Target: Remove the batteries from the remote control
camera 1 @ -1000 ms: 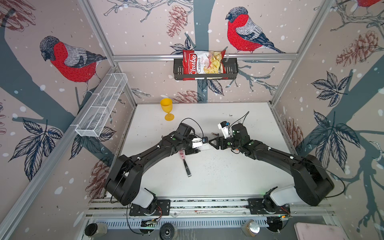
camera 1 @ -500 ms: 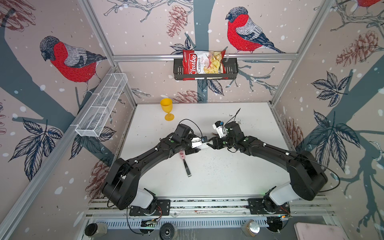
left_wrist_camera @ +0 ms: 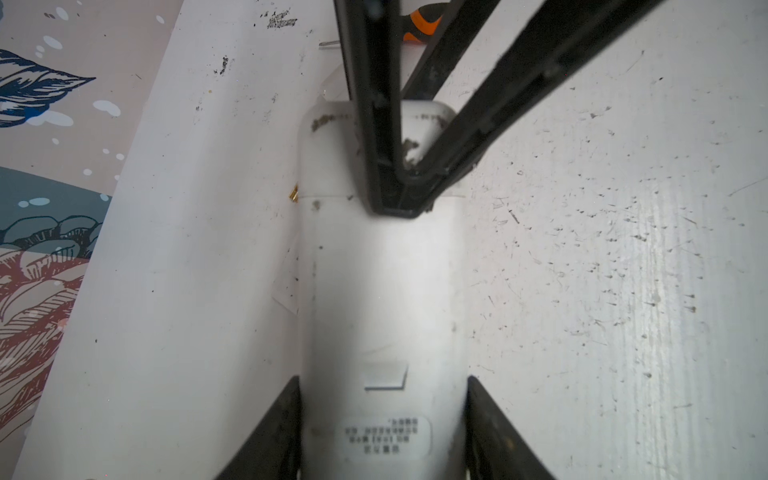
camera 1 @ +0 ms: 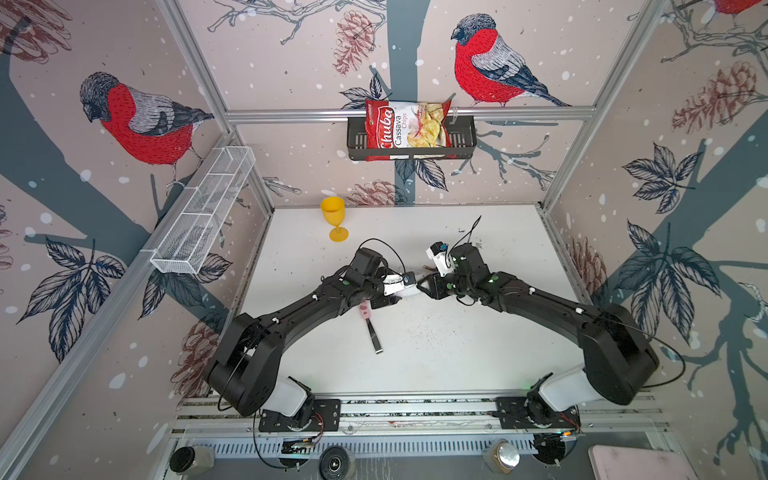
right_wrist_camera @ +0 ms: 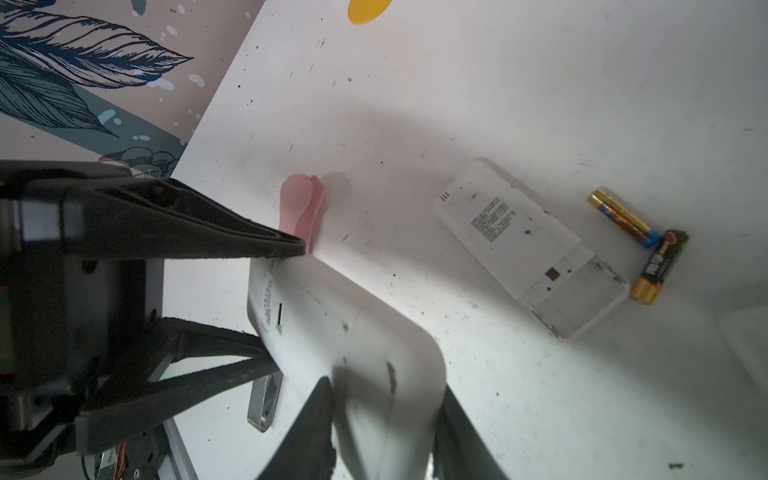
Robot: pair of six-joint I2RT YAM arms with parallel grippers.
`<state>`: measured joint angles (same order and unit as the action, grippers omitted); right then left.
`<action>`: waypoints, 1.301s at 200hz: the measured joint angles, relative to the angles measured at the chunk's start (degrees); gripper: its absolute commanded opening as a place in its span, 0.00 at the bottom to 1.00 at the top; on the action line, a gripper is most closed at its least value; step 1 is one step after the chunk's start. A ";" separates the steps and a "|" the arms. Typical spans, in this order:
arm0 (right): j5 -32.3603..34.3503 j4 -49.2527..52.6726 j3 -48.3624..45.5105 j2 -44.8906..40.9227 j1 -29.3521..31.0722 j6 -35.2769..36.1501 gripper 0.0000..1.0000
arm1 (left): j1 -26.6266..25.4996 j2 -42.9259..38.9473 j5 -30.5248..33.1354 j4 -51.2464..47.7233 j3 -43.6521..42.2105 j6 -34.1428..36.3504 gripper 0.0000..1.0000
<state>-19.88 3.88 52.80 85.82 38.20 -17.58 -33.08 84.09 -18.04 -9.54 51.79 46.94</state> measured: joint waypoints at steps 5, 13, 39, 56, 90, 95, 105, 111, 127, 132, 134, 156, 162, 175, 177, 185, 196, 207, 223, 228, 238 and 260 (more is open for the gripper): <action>0.00 -0.02 0.00 -0.04 -0.02 0.00 0.32 | 0.00 0.09 0.20 0.02 0.00 0.02 0.36; 0.07 -0.07 -0.11 -0.07 -0.07 0.04 0.31 | 0.02 0.15 0.33 -0.09 0.00 -0.02 0.36; 0.13 -0.31 -0.52 -0.07 -0.50 0.13 0.26 | 0.00 0.17 0.44 0.20 -0.04 -0.02 0.35; -0.17 -0.61 -0.55 -0.09 -0.63 0.02 0.27 | 0.00 0.35 0.63 0.28 -0.13 -0.09 0.35; 0.63 -0.09 -1.14 -0.42 -1.55 1.11 0.41 | -0.07 0.68 0.31 0.76 -0.13 -0.17 0.35; 0.96 0.04 -1.25 -0.50 -1.77 1.14 0.41 | -0.07 0.76 0.31 0.81 -0.13 -0.17 0.35; 1.42 0.24 -1.46 -0.76 -2.14 1.29 0.41 | -0.04 0.90 0.33 0.87 -0.20 -0.22 0.35; 1.55 0.44 -1.55 -0.96 -2.29 1.36 0.41 | -0.04 0.98 0.33 0.98 -0.24 -0.26 0.35; 1.70 0.76 -1.81 -1.36 -2.82 1.62 0.40 | -0.04 1.16 0.33 1.18 -0.33 -0.39 0.35; 1.84 0.94 -1.86 -1.42 -2.99 1.75 0.39 | -0.04 1.25 0.33 1.18 -0.33 -0.39 0.35; 1.90 0.96 -1.88 -1.46 -3.02 1.81 0.39 | -0.04 1.29 0.33 1.18 -0.33 -0.39 0.35; 2.80 1.14 -2.14 -1.77 -3.39 2.43 0.39 | -0.04 1.62 0.39 1.40 -0.33 -0.52 0.35; 2.91 1.20 -2.19 -1.84 -3.54 2.58 0.40 | -0.04 1.68 0.39 1.42 -0.33 -0.57 0.35; 3.04 1.29 -2.23 -1.88 -3.82 2.64 0.40 | -0.04 1.86 0.46 1.44 -0.33 -0.59 0.35; 3.15 1.29 -2.23 -1.88 -3.87 2.64 0.40 | -0.04 1.88 0.48 1.44 -0.33 -0.59 0.35; 3.56 1.33 -2.25 -1.90 -4.11 2.75 0.40 | -0.04 1.99 0.52 1.46 -0.33 -0.59 0.35; 3.63 1.36 -2.36 -2.10 -4.50 2.84 0.40 | -0.04 2.27 0.55 1.46 -0.33 -0.59 0.35; 4.02 1.46 -2.54 -2.49 -4.81 2.91 0.40 | -0.04 2.62 0.87 1.46 -0.33 -0.57 0.35; 4.35 1.66 -2.93 -3.17 -5.57 3.17 0.40 | -0.04 3.37 1.60 1.46 -0.33 -0.55 0.35; 4.37 1.75 -3.10 -3.41 -5.79 3.34 0.40 | -0.02 3.63 1.68 1.44 -0.33 -0.55 0.35; 4.37 1.81 -3.50 -3.87 -6.34 3.87 0.40 | -0.02 4.13 1.77 1.40 -0.33 -0.48 0.35; 4.42 1.73 -4.92 -5.29 -7.41 3.87 0.40 | -0.02 5.35 1.79 1.29 -0.17 -0.28 0.35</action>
<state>-15.46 5.61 47.88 80.53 30.79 -13.72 -33.10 89.45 -16.25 -8.25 51.62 46.65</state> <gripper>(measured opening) 0.401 0.551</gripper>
